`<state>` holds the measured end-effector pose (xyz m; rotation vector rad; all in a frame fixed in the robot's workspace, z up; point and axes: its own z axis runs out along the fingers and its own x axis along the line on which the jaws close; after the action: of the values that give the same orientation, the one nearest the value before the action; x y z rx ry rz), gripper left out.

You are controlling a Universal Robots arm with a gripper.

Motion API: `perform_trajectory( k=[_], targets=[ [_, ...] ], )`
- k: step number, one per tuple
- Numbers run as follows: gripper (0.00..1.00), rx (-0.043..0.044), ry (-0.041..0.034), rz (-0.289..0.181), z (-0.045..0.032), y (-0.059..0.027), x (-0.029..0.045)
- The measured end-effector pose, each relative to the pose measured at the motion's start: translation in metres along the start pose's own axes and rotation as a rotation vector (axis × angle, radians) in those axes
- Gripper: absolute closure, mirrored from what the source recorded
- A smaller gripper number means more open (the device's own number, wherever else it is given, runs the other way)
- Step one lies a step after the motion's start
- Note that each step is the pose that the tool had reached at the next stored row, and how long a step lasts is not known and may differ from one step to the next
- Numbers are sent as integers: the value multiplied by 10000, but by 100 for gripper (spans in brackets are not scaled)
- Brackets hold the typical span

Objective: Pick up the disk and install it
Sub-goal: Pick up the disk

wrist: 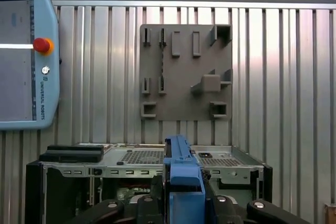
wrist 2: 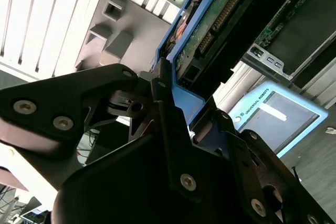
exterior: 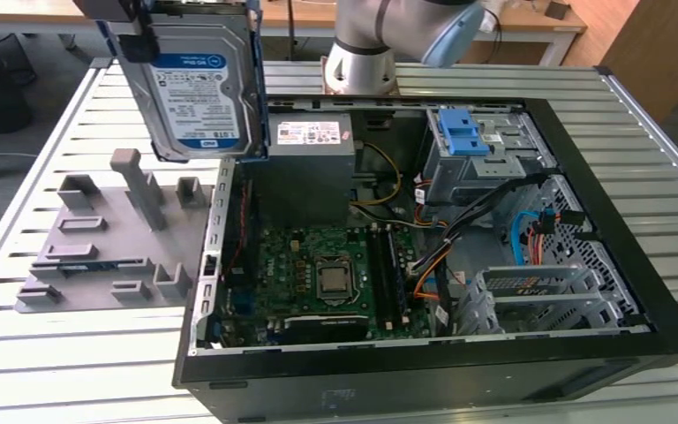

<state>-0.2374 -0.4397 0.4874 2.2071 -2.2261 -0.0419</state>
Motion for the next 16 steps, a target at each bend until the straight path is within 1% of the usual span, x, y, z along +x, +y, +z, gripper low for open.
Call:
perform_trajectory(
  k=[16],
  targets=[
    [64,0,0,-1,-7,-406,109]
  ],
)
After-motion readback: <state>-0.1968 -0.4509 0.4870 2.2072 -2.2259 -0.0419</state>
